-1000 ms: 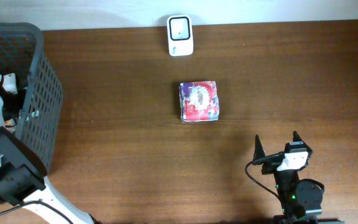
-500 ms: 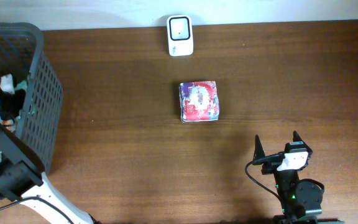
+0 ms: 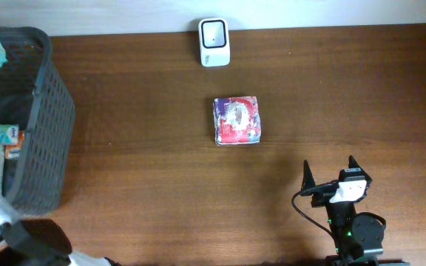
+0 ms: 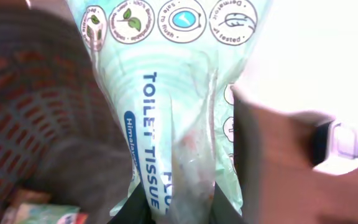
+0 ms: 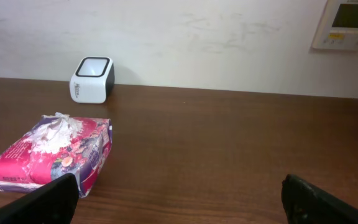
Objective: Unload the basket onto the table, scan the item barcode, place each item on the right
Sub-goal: 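Grasp the green toilet tissue pack and lift it out with the left gripper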
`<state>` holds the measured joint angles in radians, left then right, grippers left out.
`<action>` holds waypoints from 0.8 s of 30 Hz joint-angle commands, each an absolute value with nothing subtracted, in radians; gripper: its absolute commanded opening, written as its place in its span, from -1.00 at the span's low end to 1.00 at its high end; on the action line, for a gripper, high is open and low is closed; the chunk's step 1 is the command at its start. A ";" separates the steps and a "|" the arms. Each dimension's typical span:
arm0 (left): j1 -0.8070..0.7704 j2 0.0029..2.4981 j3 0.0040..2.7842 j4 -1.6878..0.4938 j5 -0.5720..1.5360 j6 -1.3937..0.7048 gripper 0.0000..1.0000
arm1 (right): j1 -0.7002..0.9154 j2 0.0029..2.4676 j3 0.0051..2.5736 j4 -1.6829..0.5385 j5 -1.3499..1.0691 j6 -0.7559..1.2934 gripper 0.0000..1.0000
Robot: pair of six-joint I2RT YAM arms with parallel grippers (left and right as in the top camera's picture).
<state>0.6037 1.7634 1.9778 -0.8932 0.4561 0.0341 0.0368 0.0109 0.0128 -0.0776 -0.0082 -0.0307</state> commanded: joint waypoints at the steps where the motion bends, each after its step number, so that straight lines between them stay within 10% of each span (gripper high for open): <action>1: 0.611 1.661 1.998 -0.854 0.617 -0.120 -1.00 | 0.032 0.004 0.006 -0.082 0.001 -0.033 0.97; 12: 0.442 1.583 1.998 -0.956 0.915 -0.119 -1.00 | 0.032 0.004 0.006 -0.082 0.001 -0.033 0.97; 24: -0.085 1.657 1.997 -1.188 0.383 -0.120 -1.00 | 0.032 0.004 0.006 -0.082 0.001 -0.033 0.97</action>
<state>0.0254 1.6112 1.9835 -1.1744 0.5453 -0.1215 0.0368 0.0109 0.0128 -0.0776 -0.0082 -0.0307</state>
